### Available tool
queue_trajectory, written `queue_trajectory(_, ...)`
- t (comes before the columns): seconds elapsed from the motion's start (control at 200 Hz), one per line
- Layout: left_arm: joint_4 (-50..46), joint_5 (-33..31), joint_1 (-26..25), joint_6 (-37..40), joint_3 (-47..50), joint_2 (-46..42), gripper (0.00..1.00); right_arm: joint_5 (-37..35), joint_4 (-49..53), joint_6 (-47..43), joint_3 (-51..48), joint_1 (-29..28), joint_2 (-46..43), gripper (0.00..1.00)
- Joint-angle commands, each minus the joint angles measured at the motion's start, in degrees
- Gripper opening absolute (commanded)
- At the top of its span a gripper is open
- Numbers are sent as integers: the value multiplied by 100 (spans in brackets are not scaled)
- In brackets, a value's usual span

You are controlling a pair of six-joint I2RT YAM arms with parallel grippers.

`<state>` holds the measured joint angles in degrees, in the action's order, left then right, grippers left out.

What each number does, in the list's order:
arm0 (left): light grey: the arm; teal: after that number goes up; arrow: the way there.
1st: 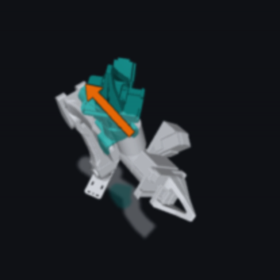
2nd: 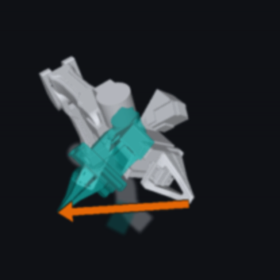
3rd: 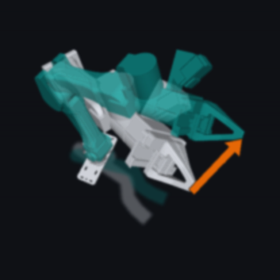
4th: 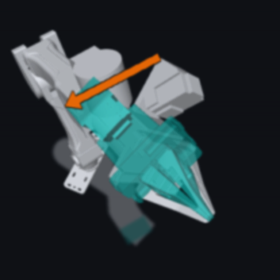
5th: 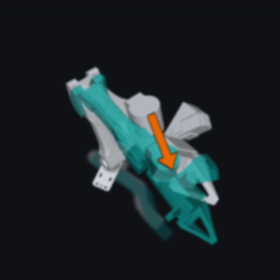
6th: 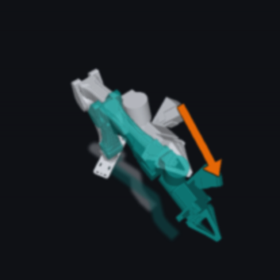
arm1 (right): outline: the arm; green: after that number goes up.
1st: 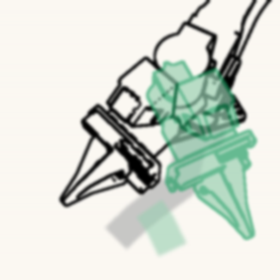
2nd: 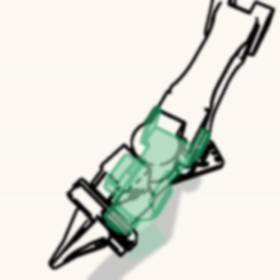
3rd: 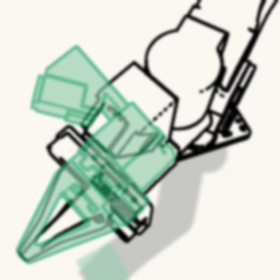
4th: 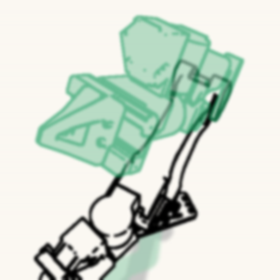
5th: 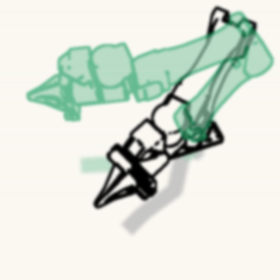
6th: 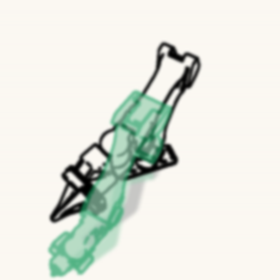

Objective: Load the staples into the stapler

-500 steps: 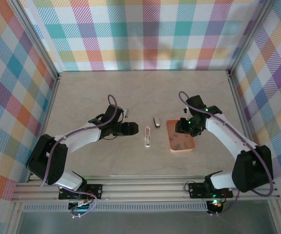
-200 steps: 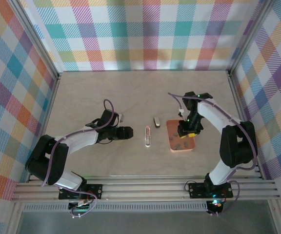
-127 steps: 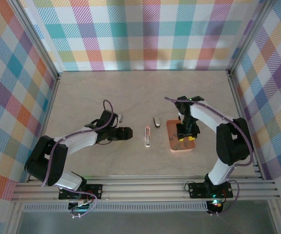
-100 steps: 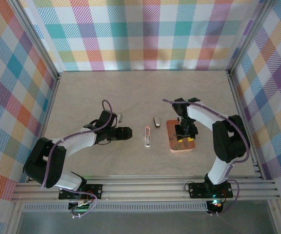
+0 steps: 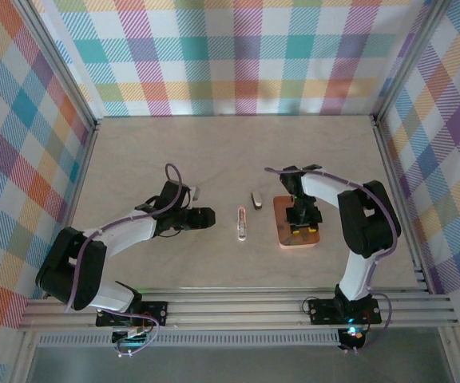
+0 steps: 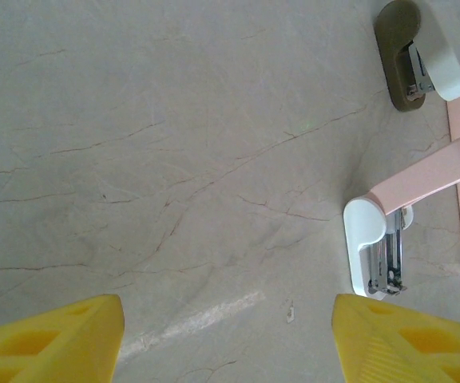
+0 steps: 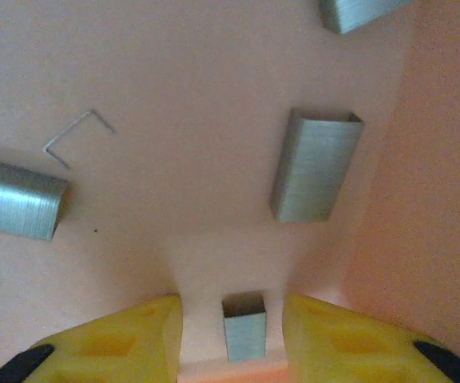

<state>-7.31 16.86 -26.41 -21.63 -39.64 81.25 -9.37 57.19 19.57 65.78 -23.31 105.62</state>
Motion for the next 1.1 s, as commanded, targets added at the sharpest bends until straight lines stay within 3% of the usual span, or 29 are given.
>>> queue_trajectory(0.0,-16,-25,75,70,70,-109,70,10,-17,112,-74,-32,169,37)
queue_trajectory(0.595,-16,9,91,80,82,-83,70,286,2,96,-172,-34,389,29)
queue_trajectory(1.095,-24,52,94,91,69,-32,70,258,27,-240,-160,-41,420,30)
